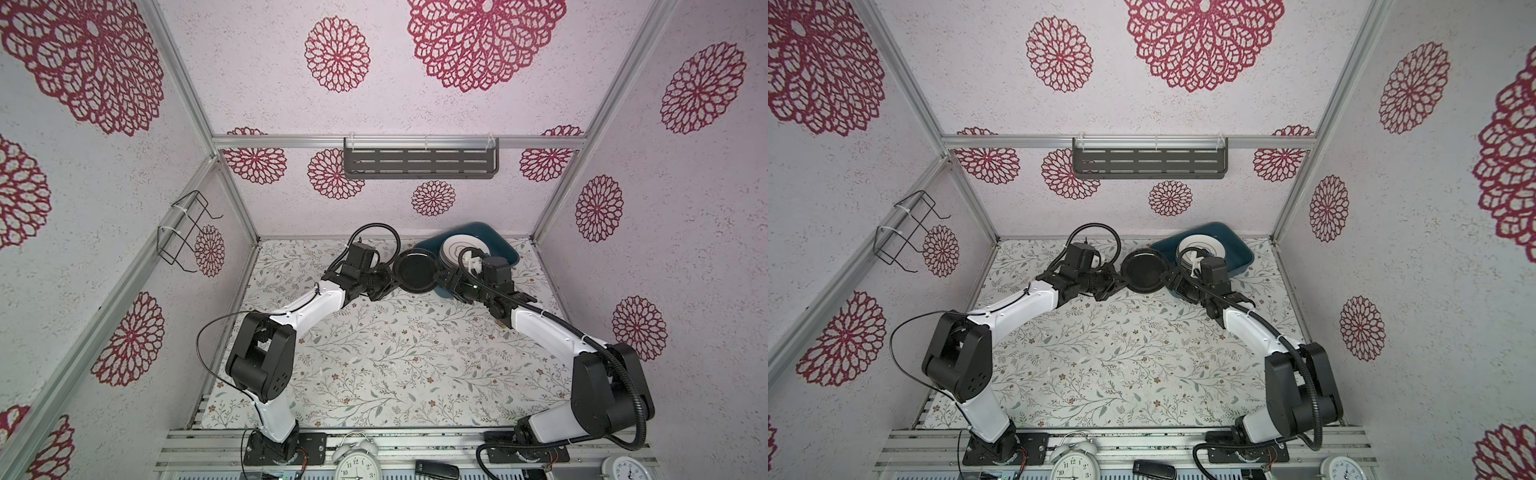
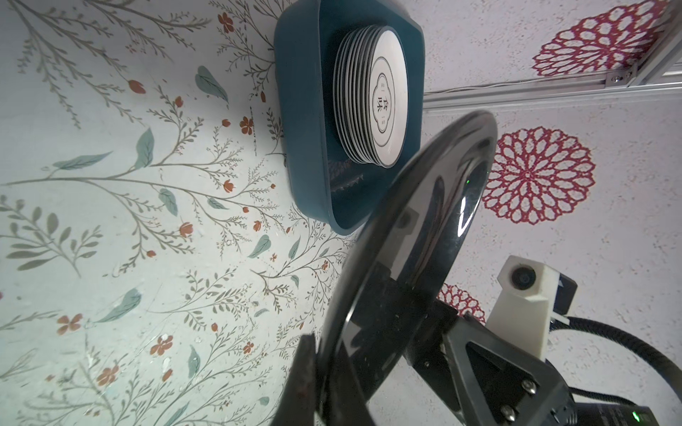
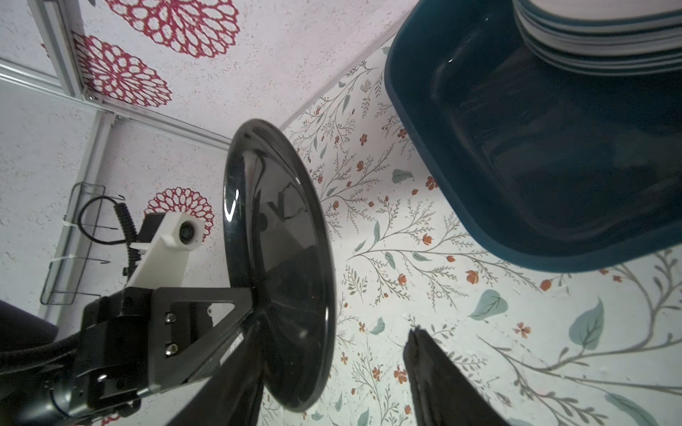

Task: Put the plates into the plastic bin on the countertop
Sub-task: 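Carry the black plate toward the right gripper while the right approaches it, then close the right gripper on the black plate's rim and open the left gripper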

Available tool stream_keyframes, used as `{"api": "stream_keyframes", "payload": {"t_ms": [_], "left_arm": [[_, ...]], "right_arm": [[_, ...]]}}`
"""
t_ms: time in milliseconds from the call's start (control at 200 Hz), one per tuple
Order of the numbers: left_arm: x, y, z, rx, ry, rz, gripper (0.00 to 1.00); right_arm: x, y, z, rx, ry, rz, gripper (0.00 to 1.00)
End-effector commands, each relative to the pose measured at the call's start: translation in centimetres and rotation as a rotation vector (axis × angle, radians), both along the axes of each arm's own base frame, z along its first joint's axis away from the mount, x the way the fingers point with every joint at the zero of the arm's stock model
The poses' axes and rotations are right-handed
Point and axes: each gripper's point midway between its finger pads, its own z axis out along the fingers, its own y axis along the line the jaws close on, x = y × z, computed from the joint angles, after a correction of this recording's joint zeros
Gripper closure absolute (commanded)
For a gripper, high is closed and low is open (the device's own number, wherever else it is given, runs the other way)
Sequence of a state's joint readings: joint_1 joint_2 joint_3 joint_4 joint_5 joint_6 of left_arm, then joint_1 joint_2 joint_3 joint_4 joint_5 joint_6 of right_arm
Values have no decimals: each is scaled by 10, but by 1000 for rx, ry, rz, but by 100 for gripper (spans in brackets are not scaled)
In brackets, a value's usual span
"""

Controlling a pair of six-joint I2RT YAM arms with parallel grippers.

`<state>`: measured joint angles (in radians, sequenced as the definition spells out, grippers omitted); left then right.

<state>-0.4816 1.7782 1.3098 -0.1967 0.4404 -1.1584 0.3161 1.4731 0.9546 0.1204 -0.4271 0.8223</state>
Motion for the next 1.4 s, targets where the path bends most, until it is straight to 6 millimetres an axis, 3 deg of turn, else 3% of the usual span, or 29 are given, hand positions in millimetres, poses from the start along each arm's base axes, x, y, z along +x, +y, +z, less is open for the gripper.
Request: {"api": "stream_keyframes", "payload": {"t_ms": [0, 205, 355, 440, 505, 585, 630, 971, 1186, 1396], "left_arm": [[3, -10, 20, -33, -54, -40, 100], [-1, -13, 32, -26, -84, -77, 100], [-4, -14, 37, -16, -100, -93, 99], [-3, -13, 40, -14, -112, -90, 90], [-2, -13, 45, -15, -129, -94, 84], [-1, -12, 49, -7, -144, -91, 66], [-1, -11, 51, 2, -155, -86, 51], [10, 18, 79, 119, -285, -43, 16], [16, 48, 99, 182, -373, 15, 6], [20, 76, 136, 210, -538, 80, 1]], "right_arm": [[8, 7, 23, 21, -58, 16, 46], [9, 12, 11, 23, -15, 29, 77], [8, 11, 3, 16, 12, 18, 93], [7, 8, 1, 12, 20, 5, 100], [8, 8, 1, 10, 21, -2, 100], [8, 7, 2, 11, 22, -8, 100], [9, 7, 2, 13, 22, -15, 100], [24, 0, 13, -12, -1, -63, 100], [46, -10, 18, -13, -8, -97, 100], [74, -36, 20, -7, -5, -170, 100]]}}
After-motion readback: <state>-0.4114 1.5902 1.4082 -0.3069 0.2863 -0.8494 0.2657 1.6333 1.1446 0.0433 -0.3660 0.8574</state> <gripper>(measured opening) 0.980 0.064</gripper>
